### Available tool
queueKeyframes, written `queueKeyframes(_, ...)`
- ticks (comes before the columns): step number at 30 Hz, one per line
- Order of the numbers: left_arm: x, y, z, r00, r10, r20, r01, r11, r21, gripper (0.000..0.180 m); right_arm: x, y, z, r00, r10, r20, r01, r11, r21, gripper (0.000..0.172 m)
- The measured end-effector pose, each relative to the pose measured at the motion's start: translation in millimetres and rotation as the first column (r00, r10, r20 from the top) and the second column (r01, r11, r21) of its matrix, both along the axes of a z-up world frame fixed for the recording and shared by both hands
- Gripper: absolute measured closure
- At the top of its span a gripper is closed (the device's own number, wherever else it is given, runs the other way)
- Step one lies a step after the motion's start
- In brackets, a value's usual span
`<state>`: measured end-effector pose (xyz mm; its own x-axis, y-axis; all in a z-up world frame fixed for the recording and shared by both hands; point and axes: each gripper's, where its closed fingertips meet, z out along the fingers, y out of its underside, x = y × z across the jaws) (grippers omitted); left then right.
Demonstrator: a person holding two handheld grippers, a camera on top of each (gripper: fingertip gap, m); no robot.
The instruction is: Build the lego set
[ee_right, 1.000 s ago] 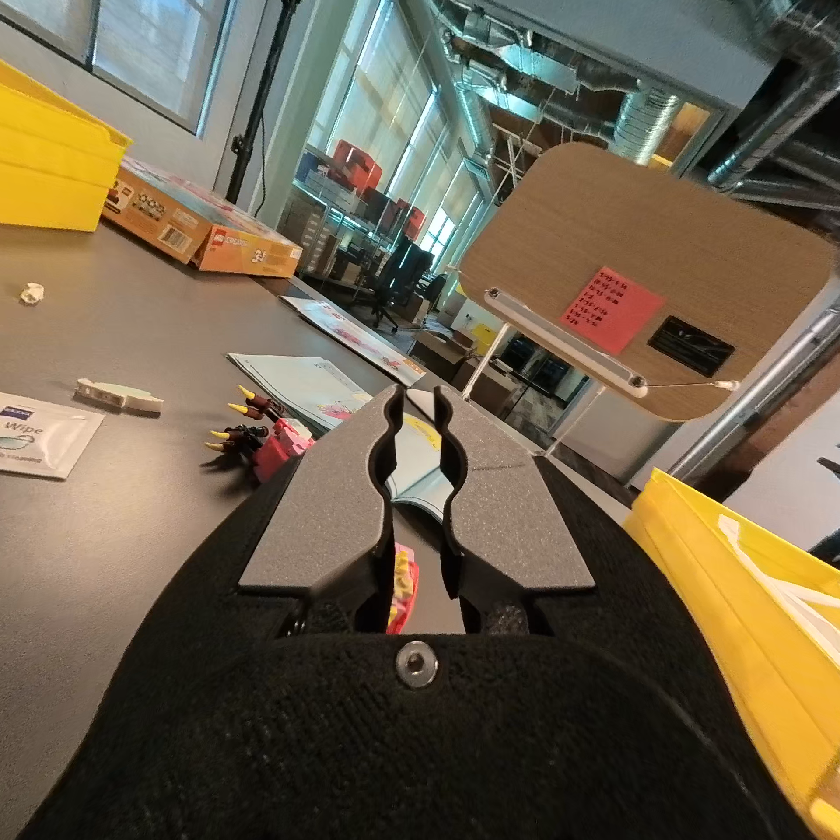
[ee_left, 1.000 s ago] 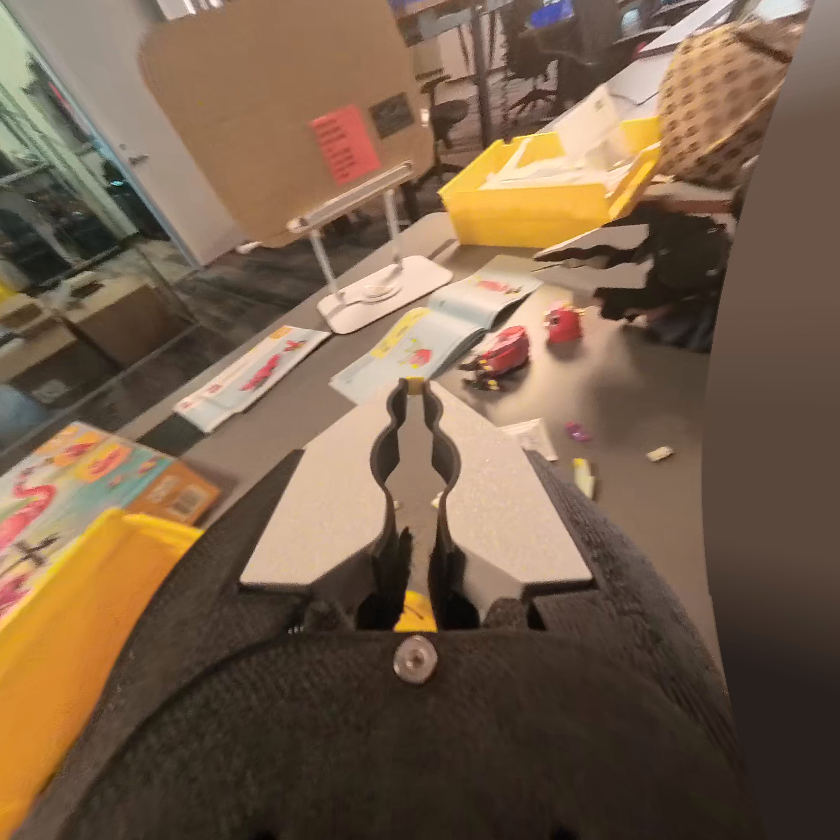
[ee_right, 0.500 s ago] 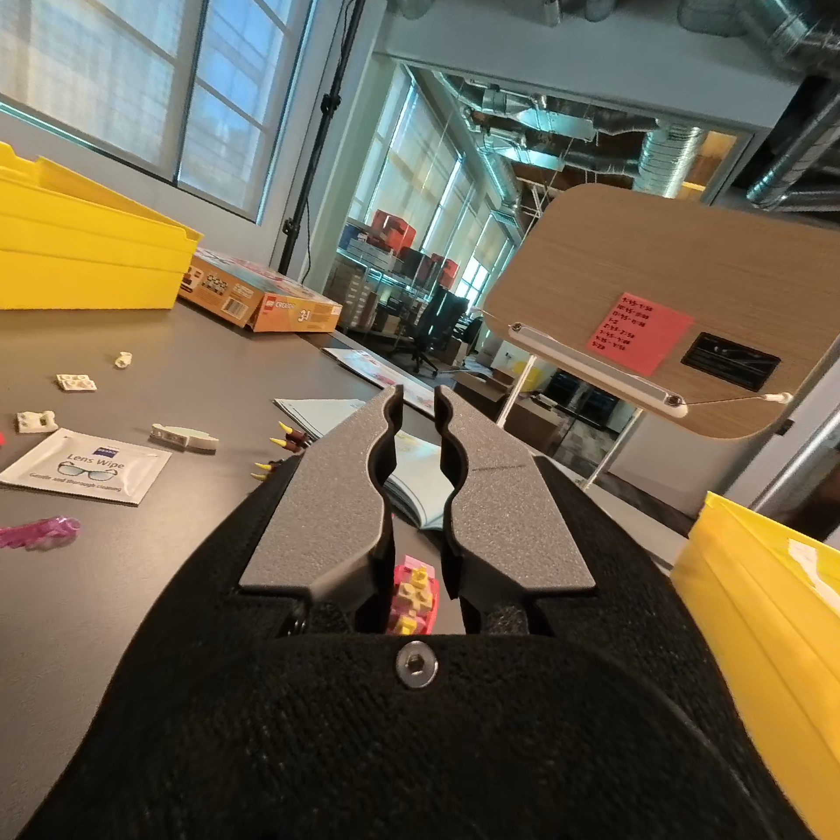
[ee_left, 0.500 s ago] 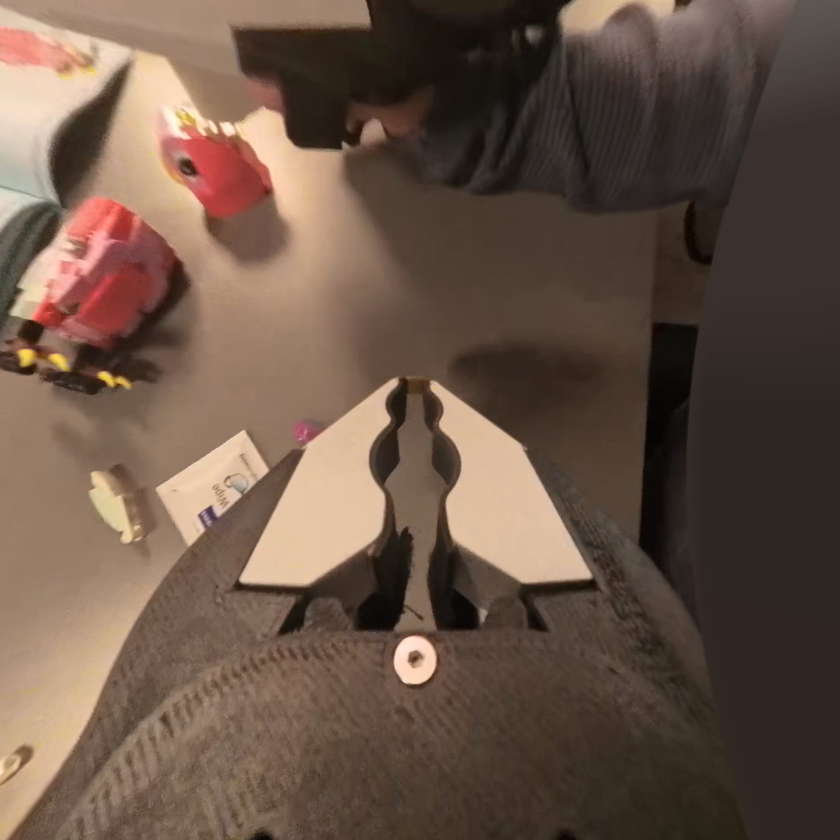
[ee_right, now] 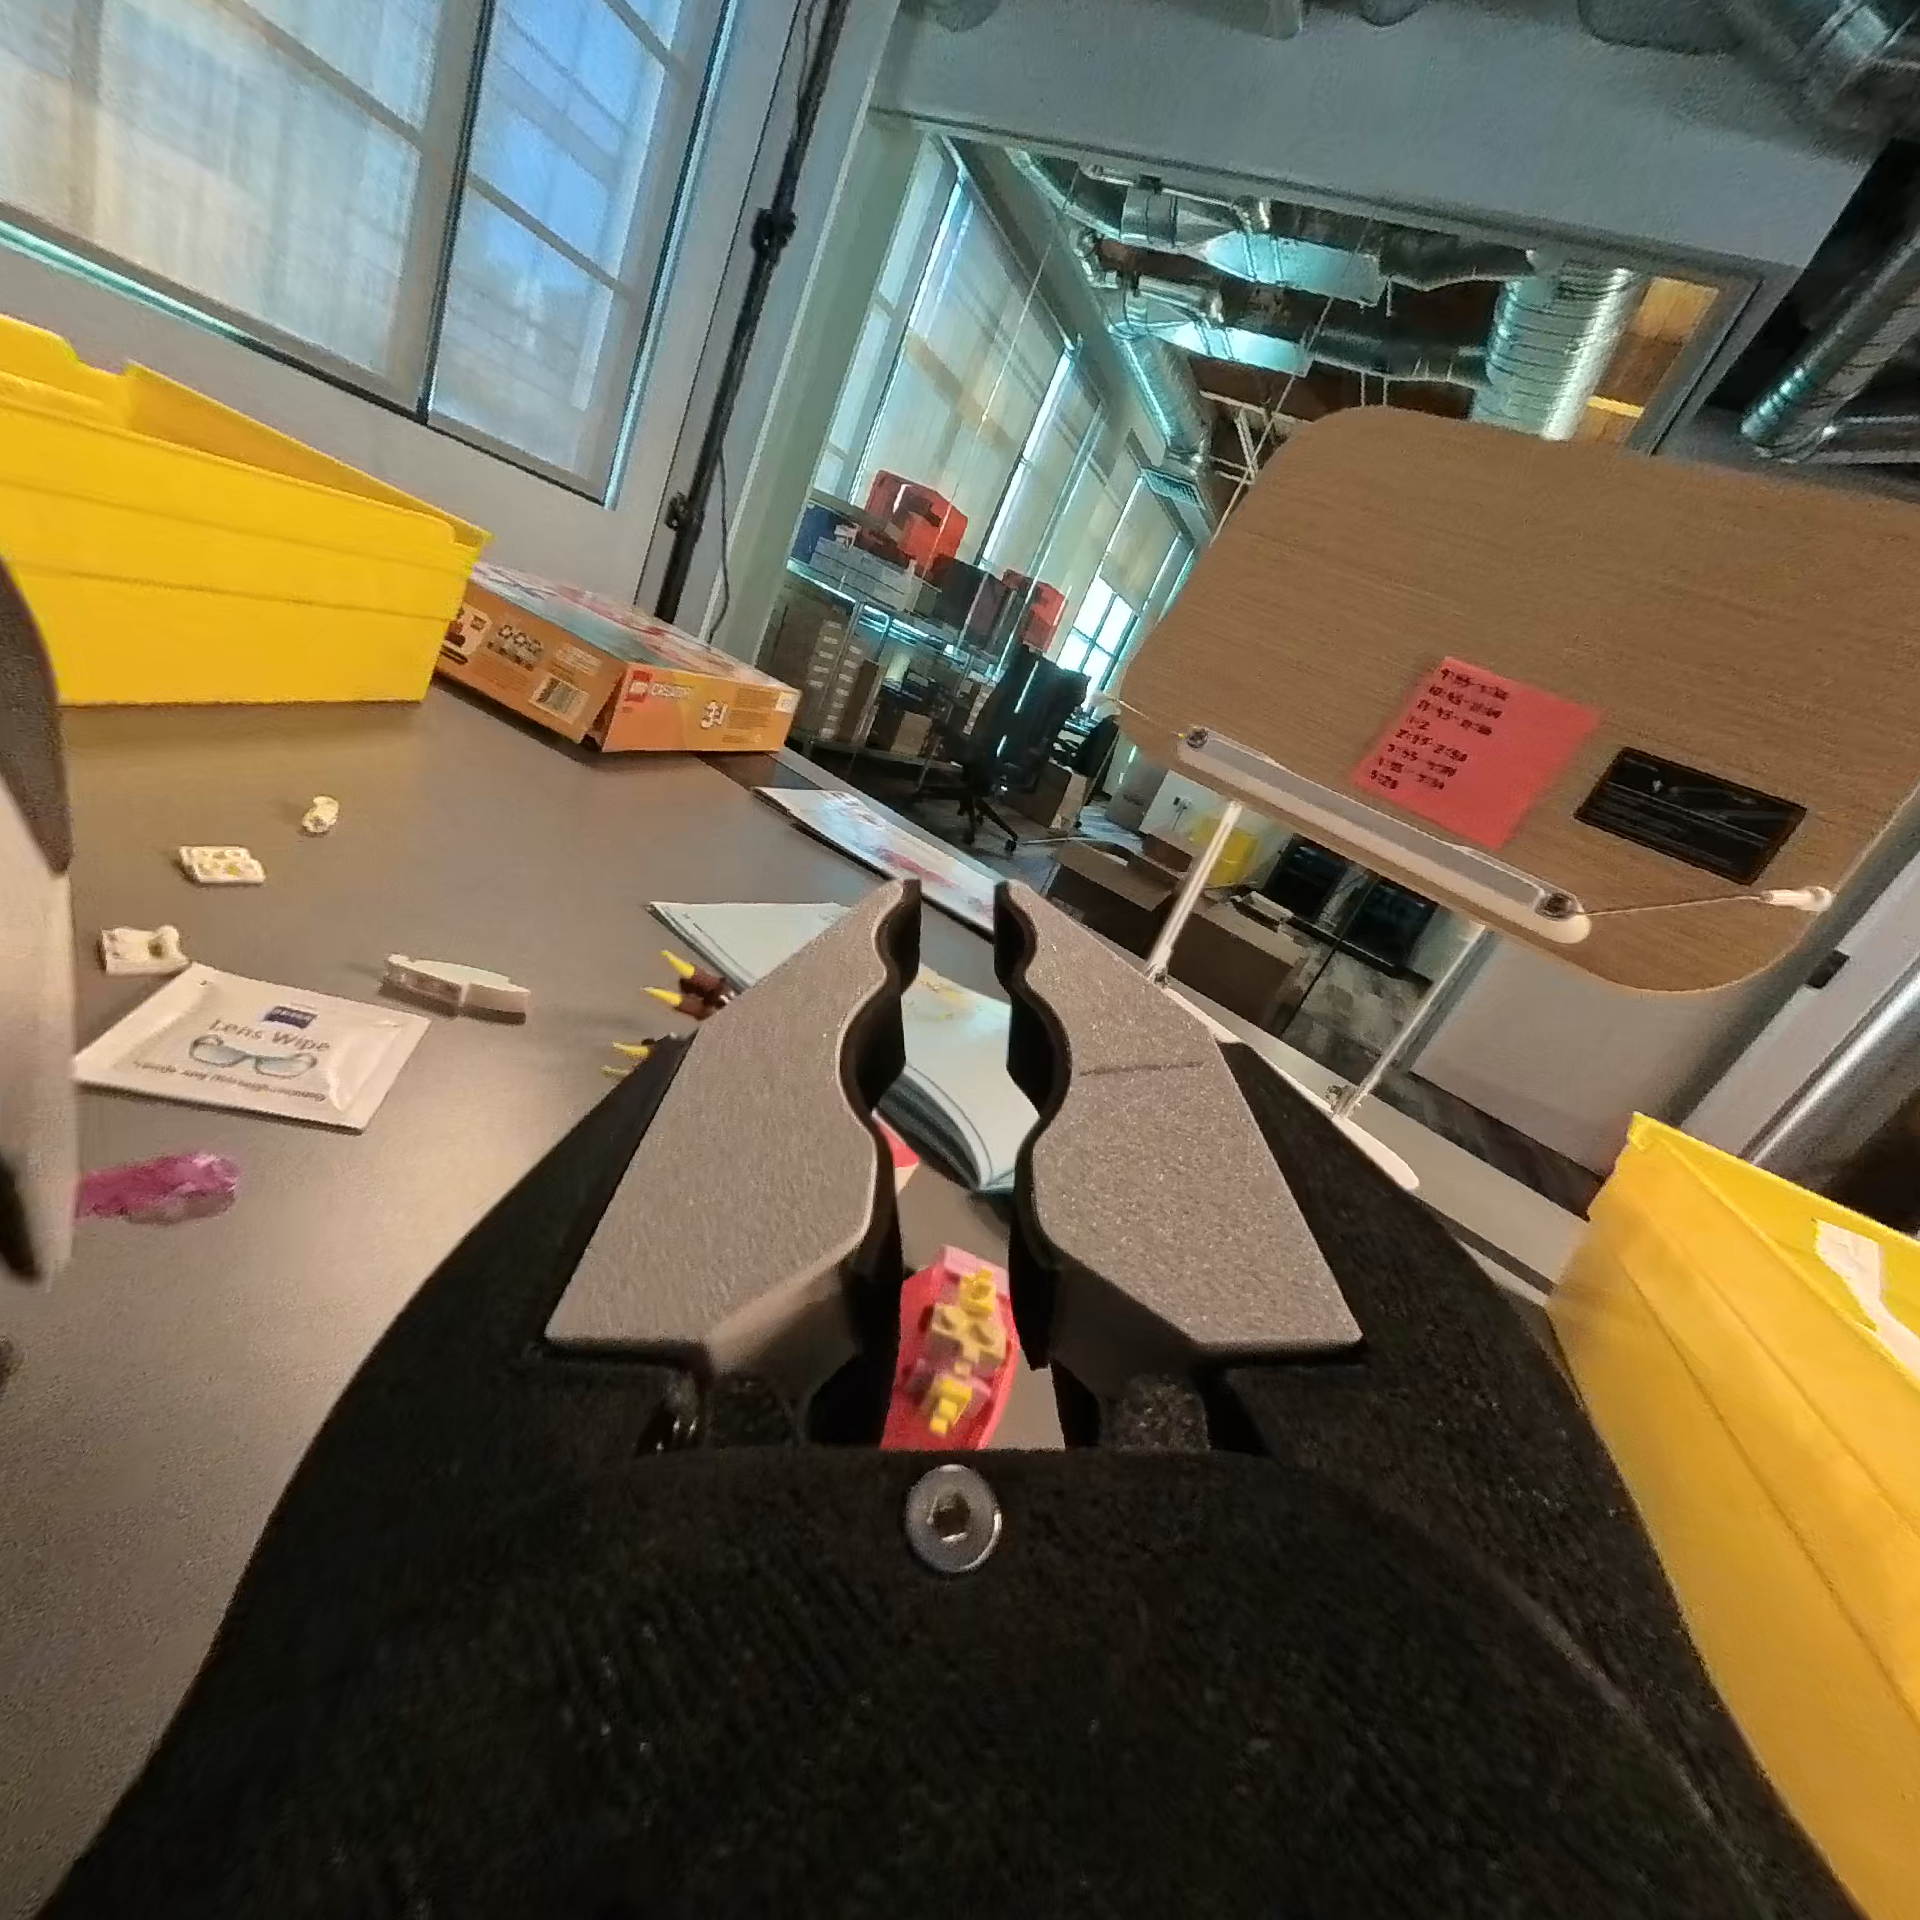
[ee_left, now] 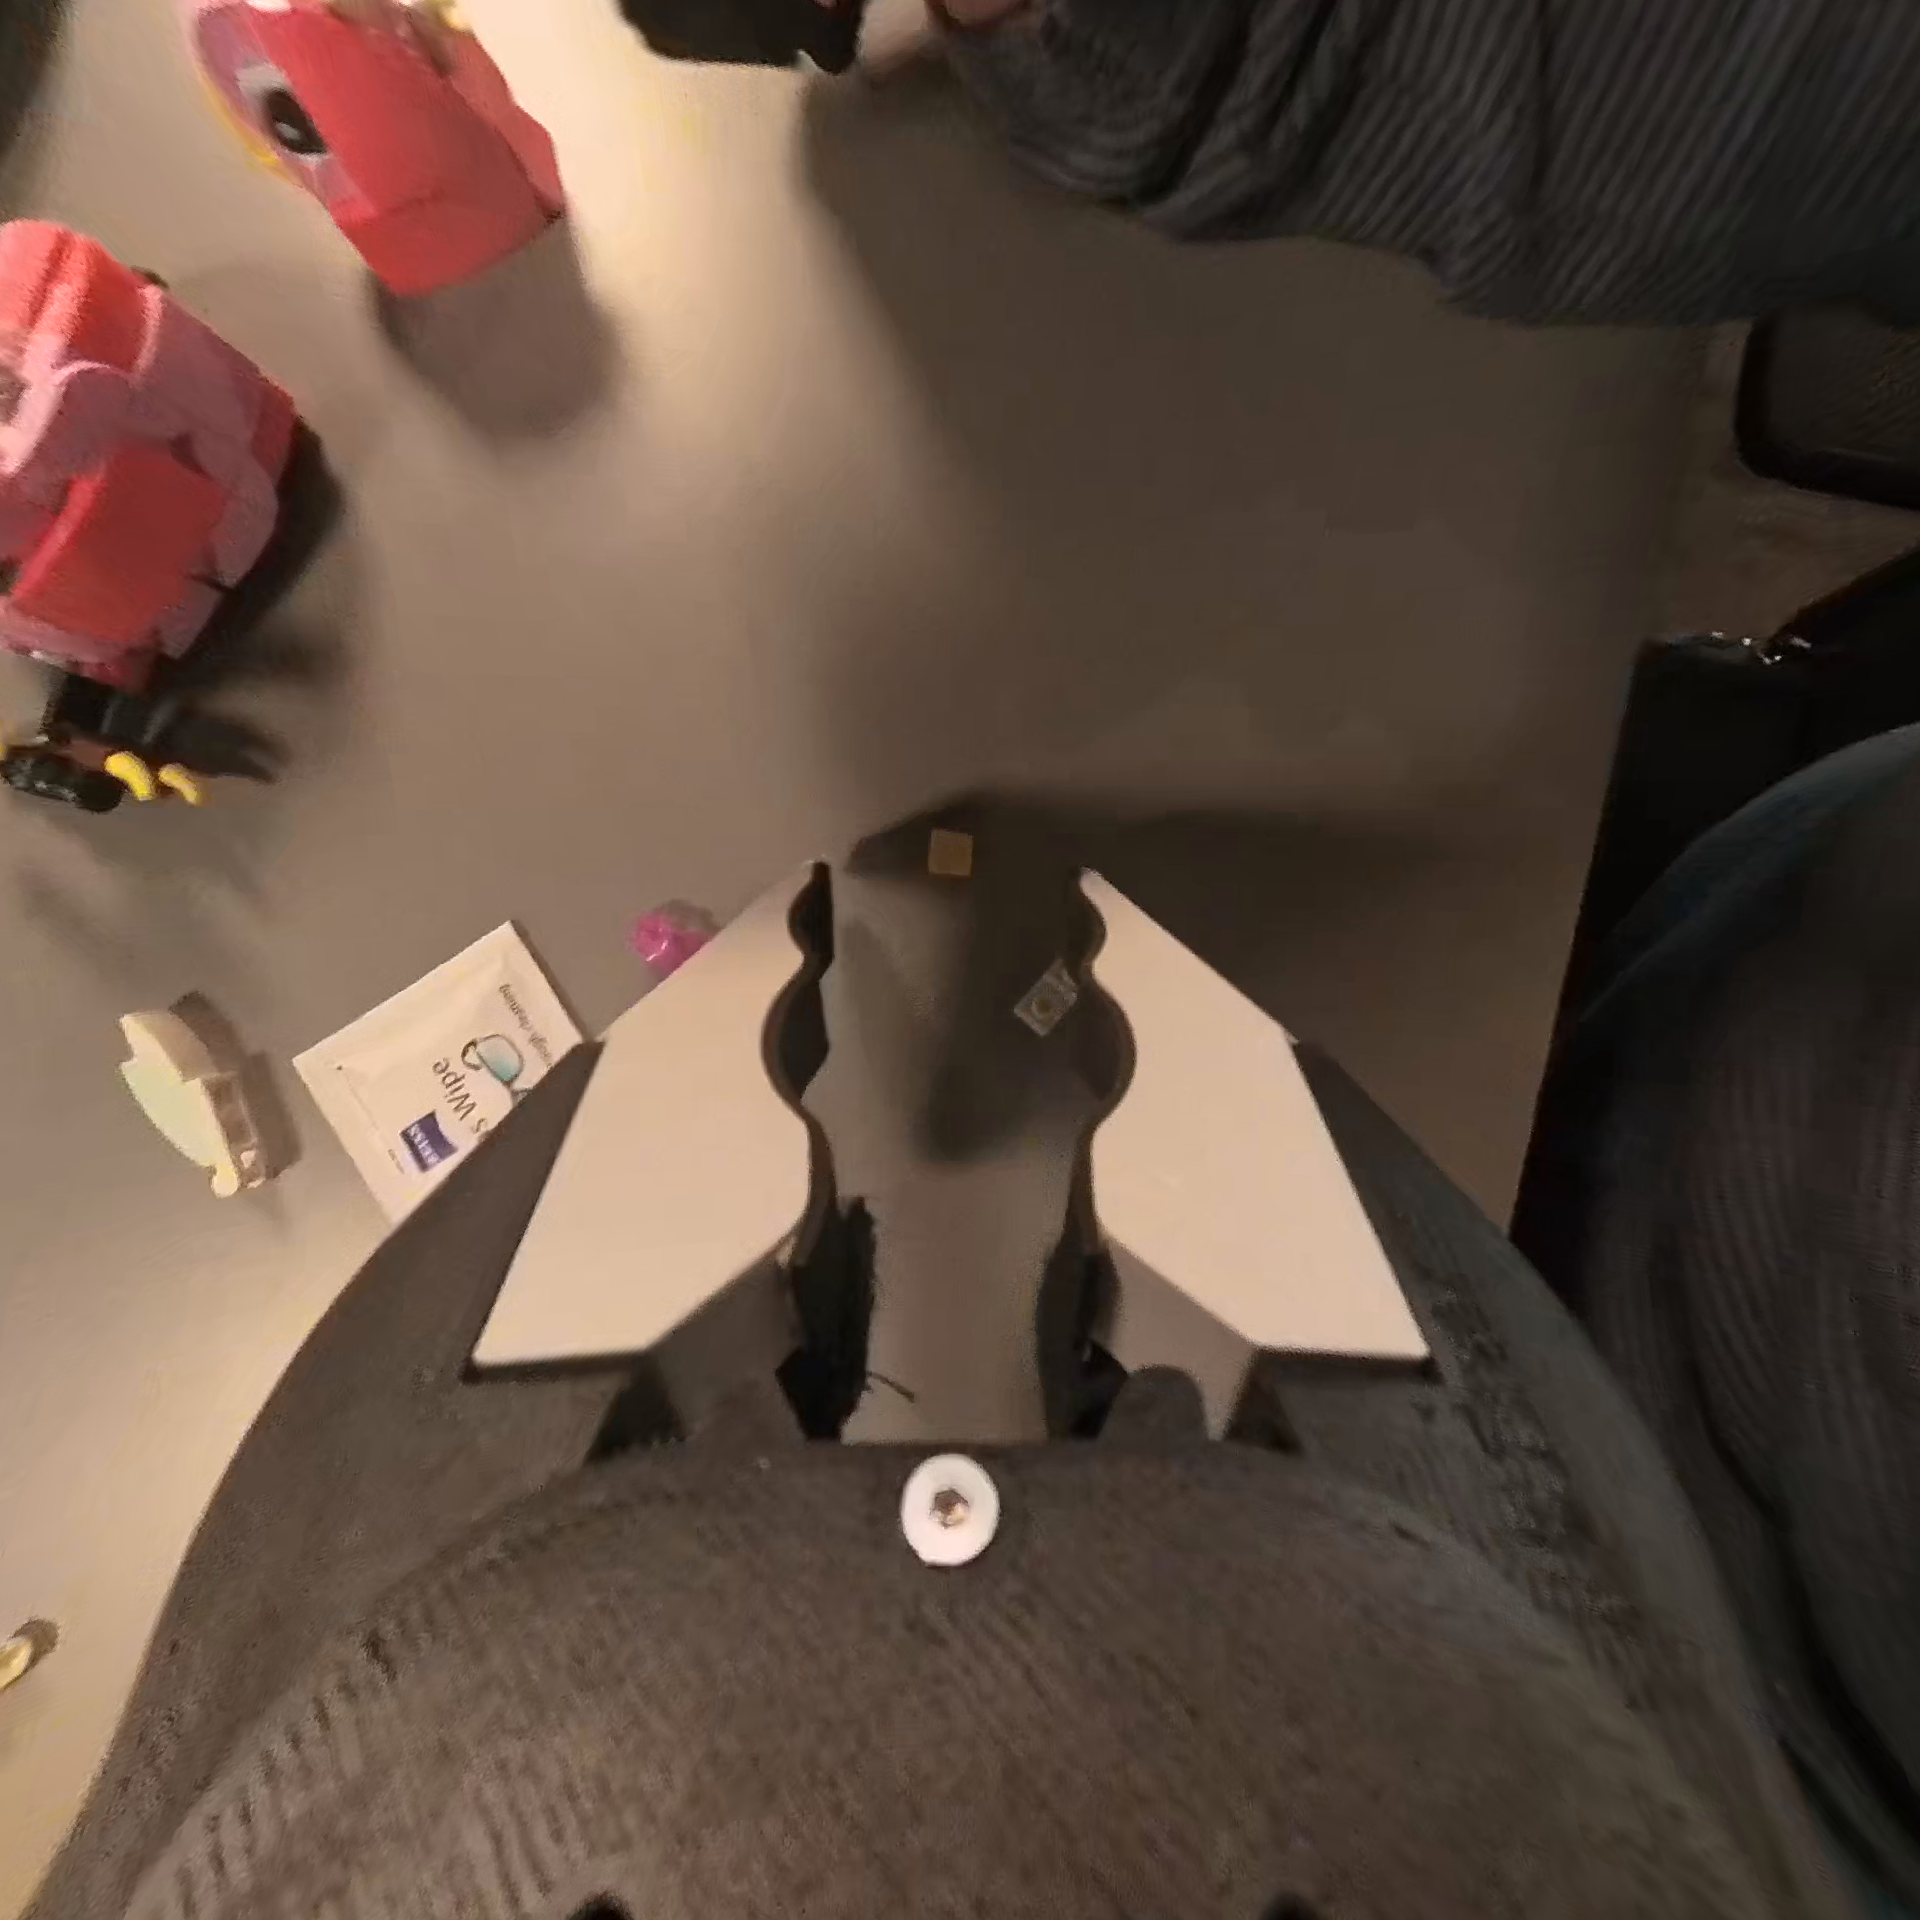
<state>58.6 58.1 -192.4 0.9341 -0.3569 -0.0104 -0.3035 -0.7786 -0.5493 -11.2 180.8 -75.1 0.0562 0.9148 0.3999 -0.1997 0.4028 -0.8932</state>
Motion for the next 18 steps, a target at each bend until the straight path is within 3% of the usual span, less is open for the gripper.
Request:
queueKeyframes(3,4,-7,9,0.997,-0.001,0.071,-0.004,0.998,0.069,0.134,9,-15,-5,0.999,0.023,0.03,-0.025,0.999,0.042,0.159)
queueKeyframes(8,14,-21,13,0.984,-0.122,0.128,0.1,0.981,0.169,0.137,31,-36,-10,0.998,0.032,0.059,-0.036,0.997,0.074,0.157)
queueKeyframes(12,7,-27,-3,0.986,-0.16,0.039,0.155,0.983,0.096,0.141,38,-39,-15,0.996,0.0,0.092,-0.007,0.997,0.074,0.157)
queueKeyframes(18,14,-28,-3,0.96,-0.281,0.01,0.275,0.946,0.171,0.16,35,-42,-17,0.995,0.002,0.105,-0.011,0.996,0.093,0.157)
